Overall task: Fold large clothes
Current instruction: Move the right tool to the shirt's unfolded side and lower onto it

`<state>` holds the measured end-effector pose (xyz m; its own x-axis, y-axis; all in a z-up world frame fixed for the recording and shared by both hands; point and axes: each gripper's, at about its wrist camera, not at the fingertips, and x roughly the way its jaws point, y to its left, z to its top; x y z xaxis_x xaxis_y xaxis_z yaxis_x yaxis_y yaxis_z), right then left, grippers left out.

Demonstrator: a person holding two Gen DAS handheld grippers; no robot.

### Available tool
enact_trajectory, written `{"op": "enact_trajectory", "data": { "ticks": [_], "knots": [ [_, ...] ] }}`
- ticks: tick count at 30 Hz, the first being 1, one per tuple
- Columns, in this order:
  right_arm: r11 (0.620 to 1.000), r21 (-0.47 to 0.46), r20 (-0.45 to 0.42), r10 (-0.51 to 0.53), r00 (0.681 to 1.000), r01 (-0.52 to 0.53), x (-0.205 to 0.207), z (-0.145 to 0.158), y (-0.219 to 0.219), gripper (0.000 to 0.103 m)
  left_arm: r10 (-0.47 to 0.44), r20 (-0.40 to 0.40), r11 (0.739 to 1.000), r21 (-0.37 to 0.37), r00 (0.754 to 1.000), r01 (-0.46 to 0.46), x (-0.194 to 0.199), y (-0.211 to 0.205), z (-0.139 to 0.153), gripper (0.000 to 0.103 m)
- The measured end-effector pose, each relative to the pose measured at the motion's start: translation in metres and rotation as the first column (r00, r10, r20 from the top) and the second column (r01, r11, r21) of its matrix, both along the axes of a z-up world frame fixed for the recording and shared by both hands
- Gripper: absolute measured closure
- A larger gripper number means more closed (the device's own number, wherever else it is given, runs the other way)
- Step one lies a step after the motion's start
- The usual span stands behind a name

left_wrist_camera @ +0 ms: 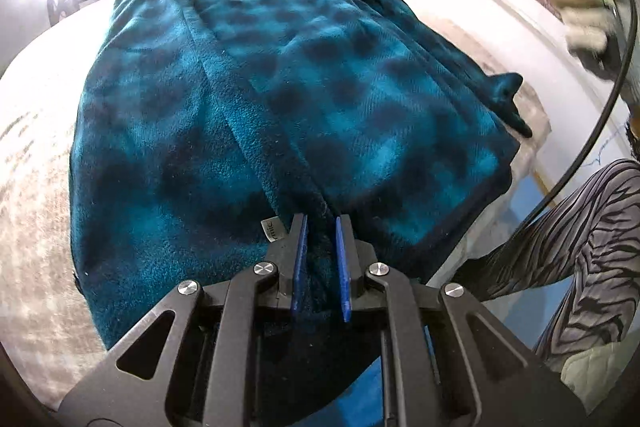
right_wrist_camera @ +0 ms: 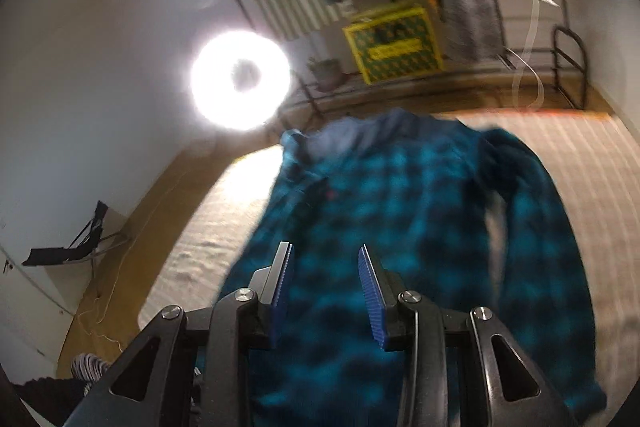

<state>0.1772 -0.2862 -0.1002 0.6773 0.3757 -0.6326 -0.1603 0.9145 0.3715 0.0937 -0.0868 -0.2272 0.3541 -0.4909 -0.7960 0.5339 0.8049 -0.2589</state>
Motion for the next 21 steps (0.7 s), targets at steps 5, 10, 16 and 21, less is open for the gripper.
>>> {"op": "enact_trajectory", "data": {
  "ticks": [5, 10, 16, 21],
  "knots": [
    [0.995, -0.030, -0.038, -0.097, 0.995, 0.096, -0.034, -0.015, -0.047, 0.058, 0.029, -0.007, 0.999, -0.039, 1.000, -0.030, 0.005, 0.000, 0.020, 0.092],
    [0.974, -0.078, -0.052, -0.217, 0.975, 0.212, -0.050, -0.025, -0.096, 0.051, 0.027, 0.059, 0.994, -0.107, 0.998, -0.021, 0.005, -0.013, 0.052, 0.092],
    [0.932, -0.083, -0.137, -0.362, 0.922, 0.354, -0.072, -0.051, -0.161, 0.048, -0.028, 0.089, 0.994, -0.100, 0.996, 0.037, 0.010, -0.040, 0.064, 0.091],
    [0.901, -0.041, -0.253, -0.428, 0.868, 0.432, -0.089, -0.084, -0.208, 0.048, -0.050, 0.066, 0.993, -0.102, 0.997, 0.056, 0.017, -0.054, 0.060, 0.089]
  ]
}}
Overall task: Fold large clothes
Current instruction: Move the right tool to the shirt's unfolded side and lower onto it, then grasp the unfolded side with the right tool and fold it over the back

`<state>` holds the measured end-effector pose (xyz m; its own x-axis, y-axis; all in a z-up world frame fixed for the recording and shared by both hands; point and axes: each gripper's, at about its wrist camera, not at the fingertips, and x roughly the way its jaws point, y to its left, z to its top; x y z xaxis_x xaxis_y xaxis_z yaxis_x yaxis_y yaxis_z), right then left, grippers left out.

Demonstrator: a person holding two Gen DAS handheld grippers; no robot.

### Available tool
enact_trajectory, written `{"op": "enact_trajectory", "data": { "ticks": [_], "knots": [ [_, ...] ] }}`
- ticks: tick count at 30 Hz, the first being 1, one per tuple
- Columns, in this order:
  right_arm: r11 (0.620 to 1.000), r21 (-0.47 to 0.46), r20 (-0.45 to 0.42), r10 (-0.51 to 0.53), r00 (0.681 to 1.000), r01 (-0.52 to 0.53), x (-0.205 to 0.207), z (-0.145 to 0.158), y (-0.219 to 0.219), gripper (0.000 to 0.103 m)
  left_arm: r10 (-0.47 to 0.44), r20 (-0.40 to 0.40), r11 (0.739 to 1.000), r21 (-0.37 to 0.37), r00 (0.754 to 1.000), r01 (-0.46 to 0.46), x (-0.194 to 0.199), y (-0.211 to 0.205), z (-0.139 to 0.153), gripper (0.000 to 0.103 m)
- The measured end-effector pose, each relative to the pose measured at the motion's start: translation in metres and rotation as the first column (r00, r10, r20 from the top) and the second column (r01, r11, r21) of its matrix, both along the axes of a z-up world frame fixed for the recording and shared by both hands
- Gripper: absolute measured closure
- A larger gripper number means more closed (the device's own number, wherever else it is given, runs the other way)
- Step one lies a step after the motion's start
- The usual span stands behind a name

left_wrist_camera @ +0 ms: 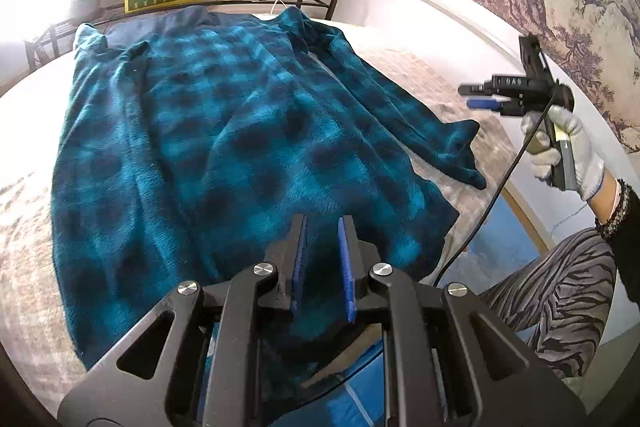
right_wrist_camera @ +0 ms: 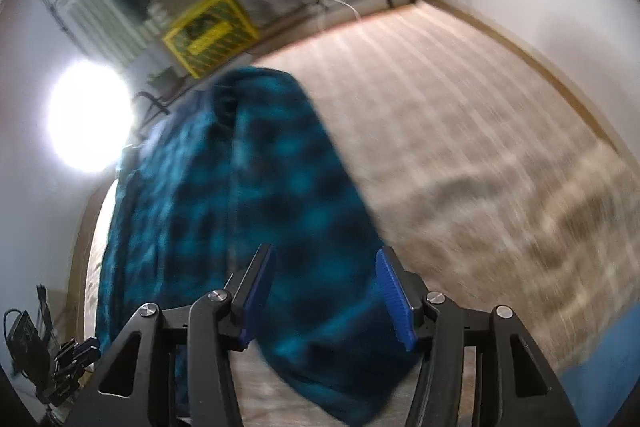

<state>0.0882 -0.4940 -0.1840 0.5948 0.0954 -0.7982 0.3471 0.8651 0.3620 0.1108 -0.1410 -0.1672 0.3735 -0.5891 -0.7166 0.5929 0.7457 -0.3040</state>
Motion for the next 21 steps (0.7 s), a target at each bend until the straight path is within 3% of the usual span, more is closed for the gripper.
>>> {"op": "enact_trajectory", "data": {
  "ticks": [6, 9, 10, 11, 12, 13, 14, 18, 21],
  "knots": [
    [0.993, 0.101, -0.096, -0.049, 0.994, 0.058, -0.011, -0.039, -0.031, 0.048, -0.036, 0.001, 0.999, 0.002, 0.999, 0.036, 0.004, -0.019, -0.001, 0.089],
    [0.993, 0.104, -0.126, -0.036, 0.991, 0.049, -0.016, -0.048, -0.034, 0.051, -0.048, 0.003, 0.999, -0.005, 0.999, 0.048, 0.004, -0.022, -0.001, 0.089],
    [0.994, 0.098, -0.134, -0.026, 0.991, 0.040, -0.016, -0.051, -0.032, 0.059, -0.050, 0.005, 0.999, -0.007, 0.999, 0.050, 0.003, -0.022, -0.001, 0.089],
    [0.995, 0.095, -0.137, -0.017, 0.990, 0.030, -0.017, -0.051, -0.031, 0.077, -0.049, 0.006, 0.999, -0.007, 0.999, 0.049, 0.004, -0.022, -0.001, 0.089],
    [0.994, 0.102, -0.136, -0.009, 0.991, 0.023, -0.017, -0.051, -0.030, 0.086, -0.047, 0.008, 0.999, -0.009, 0.999, 0.047, 0.004, -0.021, -0.001, 0.089],
    [0.994, 0.110, -0.132, -0.008, 0.991, 0.023, -0.017, -0.050, -0.028, 0.097, -0.043, 0.010, 0.999, -0.010, 0.999, 0.043, 0.005, -0.019, 0.000, 0.089],
    [0.994, 0.109, -0.125, -0.008, 0.992, 0.022, -0.017, -0.048, -0.025, 0.099, -0.039, 0.011, 0.999, -0.012, 0.999, 0.039, 0.006, -0.018, 0.000, 0.089],
    [0.997, 0.082, -0.039, -0.002, 0.999, 0.006, -0.012, -0.021, -0.004, 0.101, -0.010, 0.016, 1.000, -0.027, 1.000, 0.010, 0.009, -0.008, 0.004, 0.089],
    [0.996, 0.046, 0.054, 0.069, 0.996, -0.072, -0.006, 0.012, 0.029, 0.101, 0.020, 0.016, 0.999, -0.041, 1.000, -0.019, 0.012, 0.002, 0.007, 0.089]
  ]
}}
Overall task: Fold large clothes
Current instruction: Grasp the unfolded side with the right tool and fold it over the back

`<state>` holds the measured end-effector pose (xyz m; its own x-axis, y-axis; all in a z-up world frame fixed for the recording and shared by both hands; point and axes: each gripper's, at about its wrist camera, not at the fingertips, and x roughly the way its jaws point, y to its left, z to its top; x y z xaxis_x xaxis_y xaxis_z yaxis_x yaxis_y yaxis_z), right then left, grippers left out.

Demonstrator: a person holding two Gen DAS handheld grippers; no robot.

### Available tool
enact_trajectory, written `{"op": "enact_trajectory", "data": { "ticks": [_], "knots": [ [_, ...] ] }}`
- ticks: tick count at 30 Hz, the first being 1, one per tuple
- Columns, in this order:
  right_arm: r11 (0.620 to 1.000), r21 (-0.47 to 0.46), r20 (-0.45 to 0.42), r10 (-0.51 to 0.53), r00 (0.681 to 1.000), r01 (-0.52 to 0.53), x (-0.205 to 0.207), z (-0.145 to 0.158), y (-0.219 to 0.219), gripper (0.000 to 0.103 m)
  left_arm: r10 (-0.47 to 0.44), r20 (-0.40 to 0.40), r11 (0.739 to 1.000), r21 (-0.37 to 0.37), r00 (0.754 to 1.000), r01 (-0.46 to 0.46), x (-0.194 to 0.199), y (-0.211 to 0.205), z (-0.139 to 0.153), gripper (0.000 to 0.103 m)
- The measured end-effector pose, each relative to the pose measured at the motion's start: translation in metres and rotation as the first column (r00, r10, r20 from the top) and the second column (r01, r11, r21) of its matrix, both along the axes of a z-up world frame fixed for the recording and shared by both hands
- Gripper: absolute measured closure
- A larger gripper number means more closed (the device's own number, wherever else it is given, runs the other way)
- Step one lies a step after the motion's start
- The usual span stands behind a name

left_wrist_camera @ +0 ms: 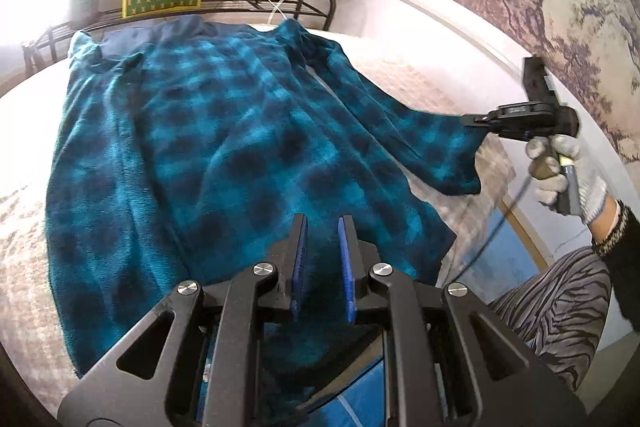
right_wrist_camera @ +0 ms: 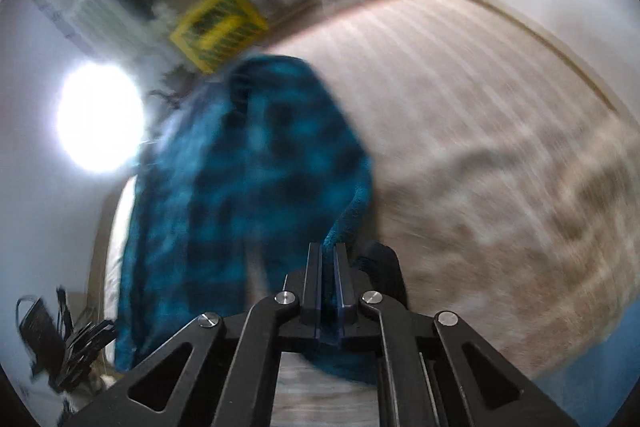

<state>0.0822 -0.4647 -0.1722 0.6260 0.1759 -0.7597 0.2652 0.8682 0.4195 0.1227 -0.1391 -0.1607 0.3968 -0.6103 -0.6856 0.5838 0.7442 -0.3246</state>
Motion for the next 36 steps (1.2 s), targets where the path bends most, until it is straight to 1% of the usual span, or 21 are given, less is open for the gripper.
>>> {"op": "enact_trajectory", "data": {
  "ticks": [3, 6, 8, 10, 12, 13, 14, 17, 19, 21, 22, 23, 24, 25, 28, 29, 30, 31, 33, 34, 36],
  "knots": [
    [0.998, -0.005, 0.059, 0.066, 0.996, -0.066, 0.004, 0.020, 0.031, 0.101, 0.029, -0.005, 0.999, -0.013, 1.000, -0.029, 0.003, 0.010, 0.002, 0.089],
    [0.985, -0.058, 0.089, 0.170, 0.981, -0.165, 0.011, 0.034, 0.074, 0.101, 0.056, -0.010, 0.998, -0.017, 0.998, -0.056, 0.006, 0.018, 0.003, 0.089],
    [0.964, -0.071, 0.103, 0.262, 0.960, -0.255, 0.017, 0.038, 0.106, 0.101, 0.076, -0.013, 0.997, -0.015, 0.997, -0.076, 0.011, 0.023, 0.003, 0.089],
    [0.931, -0.088, 0.093, 0.361, 0.928, -0.353, 0.021, 0.037, 0.142, 0.101, 0.101, -0.029, 0.994, -0.027, 0.994, -0.102, 0.016, 0.031, 0.001, 0.089],
    [0.885, -0.096, 0.054, 0.461, 0.886, -0.455, 0.027, 0.027, 0.178, 0.101, 0.120, -0.046, 0.992, -0.041, 0.992, -0.122, 0.020, 0.037, 0.000, 0.089],
    [0.866, -0.111, 0.027, 0.493, 0.870, -0.488, 0.029, 0.021, 0.191, 0.101, 0.129, -0.054, 0.990, -0.048, 0.990, -0.131, 0.022, 0.040, -0.001, 0.089],
    [0.840, -0.130, -0.016, 0.530, 0.848, -0.527, 0.033, 0.011, 0.206, 0.101, 0.136, -0.063, 0.989, -0.055, 0.989, -0.140, 0.025, 0.042, -0.003, 0.089],
    [0.787, -0.129, -0.121, 0.591, 0.797, -0.603, 0.040, -0.017, 0.232, 0.101, 0.139, -0.091, 0.987, -0.072, 0.986, -0.146, 0.030, 0.046, -0.008, 0.089],
    [0.755, -0.127, -0.167, 0.623, 0.764, -0.643, 0.042, -0.030, 0.242, 0.100, 0.137, -0.107, 0.986, -0.079, 0.985, -0.146, 0.033, 0.046, -0.012, 0.089],
    [0.736, -0.137, -0.190, 0.637, 0.747, -0.663, 0.040, -0.036, 0.246, 0.096, 0.139, -0.125, 0.984, -0.091, 0.982, -0.151, 0.038, 0.048, -0.014, 0.089],
    [0.737, -0.124, -0.187, 0.640, 0.745, -0.664, 0.038, -0.037, 0.246, 0.090, 0.141, -0.137, 0.983, -0.101, 0.980, -0.156, 0.040, 0.048, -0.014, 0.089],
    [0.740, -0.095, -0.178, 0.645, 0.743, -0.666, 0.037, -0.036, 0.245, 0.075, 0.142, -0.146, 0.981, -0.109, 0.979, -0.159, 0.042, 0.048, -0.014, 0.089],
    [0.740, -0.055, -0.153, 0.657, 0.738, -0.670, 0.035, -0.033, 0.241, 0.068, 0.140, -0.155, 0.980, -0.120, 0.978, -0.159, 0.043, 0.048, -0.014, 0.089],
    [0.741, -0.038, -0.125, 0.662, 0.739, -0.671, 0.031, -0.030, 0.237, 0.062, 0.133, -0.165, 0.979, -0.129, 0.977, -0.155, 0.044, 0.045, -0.014, 0.089],
    [0.751, -0.023, -0.044, 0.658, 0.751, -0.660, 0.019, -0.004, 0.221, 0.061, 0.103, -0.166, 0.983, -0.136, 0.981, -0.126, 0.040, 0.033, -0.012, 0.089],
    [0.760, -0.014, -0.017, 0.649, 0.761, -0.649, 0.015, 0.003, 0.213, 0.061, 0.085, -0.171, 0.984, -0.143, 0.982, -0.110, 0.037, 0.026, -0.011, 0.089],
    [0.777, -0.007, 0.015, 0.629, 0.777, -0.629, 0.012, 0.012, 0.202, 0.061, 0.070, -0.180, 0.984, -0.151, 0.981, -0.098, 0.035, 0.021, -0.011, 0.088],
    [0.791, -0.009, 0.029, 0.611, 0.791, -0.611, 0.014, 0.018, 0.195, 0.060, 0.047, -0.206, 0.982, -0.171, 0.977, -0.084, 0.032, 0.012, -0.013, 0.084],
    [0.828, -0.030, 0.046, 0.561, 0.826, -0.560, 0.020, 0.030, 0.177, 0.060, 0.006, -0.243, 0.978, -0.202, 0.970, -0.056, 0.027, -0.002, -0.016, 0.056],
    [0.847, -0.044, 0.049, 0.532, 0.846, -0.530, 0.025, 0.034, 0.167, 0.060, -0.013, -0.254, 0.979, -0.201, 0.967, -0.039, 0.023, -0.012, -0.018, 0.053],
    [0.885, -0.054, 0.060, 0.466, 0.883, -0.463, 0.040, 0.042, 0.143, 0.058, -0.048, -0.261, 0.985, -0.171, 0.964, 0.003, 0.017, -0.033, -0.023, 0.052]
  ]
}}
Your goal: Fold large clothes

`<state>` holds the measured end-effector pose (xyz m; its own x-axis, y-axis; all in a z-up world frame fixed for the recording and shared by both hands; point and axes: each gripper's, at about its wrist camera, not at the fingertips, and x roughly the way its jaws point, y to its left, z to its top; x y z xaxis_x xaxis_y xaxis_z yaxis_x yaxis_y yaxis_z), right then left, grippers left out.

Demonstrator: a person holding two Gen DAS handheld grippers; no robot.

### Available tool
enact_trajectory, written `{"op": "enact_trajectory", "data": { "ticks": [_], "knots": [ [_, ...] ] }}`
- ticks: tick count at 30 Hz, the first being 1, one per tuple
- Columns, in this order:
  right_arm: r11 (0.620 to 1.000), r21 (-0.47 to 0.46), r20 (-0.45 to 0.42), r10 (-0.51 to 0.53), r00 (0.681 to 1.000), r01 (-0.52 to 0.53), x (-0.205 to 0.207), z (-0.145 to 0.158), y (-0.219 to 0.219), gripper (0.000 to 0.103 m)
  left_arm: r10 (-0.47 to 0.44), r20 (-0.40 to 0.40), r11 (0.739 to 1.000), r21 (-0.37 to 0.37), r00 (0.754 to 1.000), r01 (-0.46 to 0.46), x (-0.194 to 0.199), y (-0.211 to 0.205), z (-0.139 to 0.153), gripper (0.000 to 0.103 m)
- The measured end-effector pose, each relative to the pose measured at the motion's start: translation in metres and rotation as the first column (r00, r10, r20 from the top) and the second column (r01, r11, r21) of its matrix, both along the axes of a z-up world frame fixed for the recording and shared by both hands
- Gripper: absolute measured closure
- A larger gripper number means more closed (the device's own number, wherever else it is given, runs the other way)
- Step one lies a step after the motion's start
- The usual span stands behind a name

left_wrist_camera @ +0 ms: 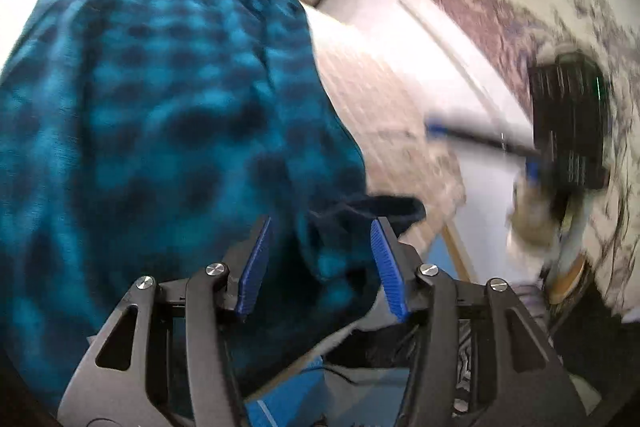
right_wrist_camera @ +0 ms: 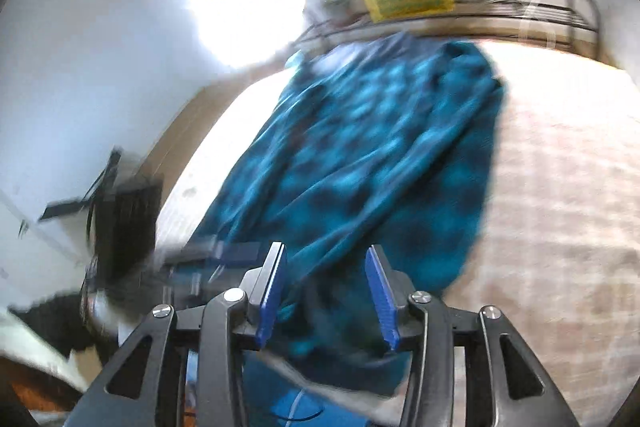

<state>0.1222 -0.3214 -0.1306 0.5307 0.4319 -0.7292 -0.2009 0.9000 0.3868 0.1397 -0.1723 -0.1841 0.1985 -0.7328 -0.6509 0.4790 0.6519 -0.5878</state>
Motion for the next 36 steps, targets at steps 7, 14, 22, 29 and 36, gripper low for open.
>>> {"op": "enact_trajectory", "data": {
  "ticks": [7, 14, 22, 29, 36],
  "knots": [
    [0.988, 0.025, 0.004, -0.152, 0.988, 0.152, 0.057, 0.002, -0.062, 0.059, -0.063, 0.178, 0.997, 0.057, 0.982, 0.053, -0.013, -0.042, 0.021, 0.052],
    [0.979, 0.044, 0.010, -0.202, 0.979, 0.201, 0.089, 0.003, -0.086, 0.059, -0.294, 0.080, 0.952, 0.114, 0.952, 0.284, -0.006, -0.087, -0.007, 0.052],
    [0.992, 0.005, 0.046, -0.127, 0.991, 0.127, 0.123, 0.021, -0.081, 0.056, -0.258, 0.112, 0.964, 0.103, 0.960, 0.247, -0.045, -0.038, 0.009, 0.053],
    [0.984, -0.036, -0.007, -0.177, 0.984, 0.177, 0.201, -0.002, -0.077, 0.051, -0.006, 0.065, 1.000, 0.013, 0.998, 0.005, -0.015, -0.003, 0.003, 0.053],
    [0.938, 0.019, -0.134, -0.340, 0.931, 0.345, 0.276, -0.060, -0.108, 0.050, -0.060, -0.033, 0.998, 0.015, 0.998, 0.061, 0.004, -0.026, -0.022, 0.053]
  ]
}}
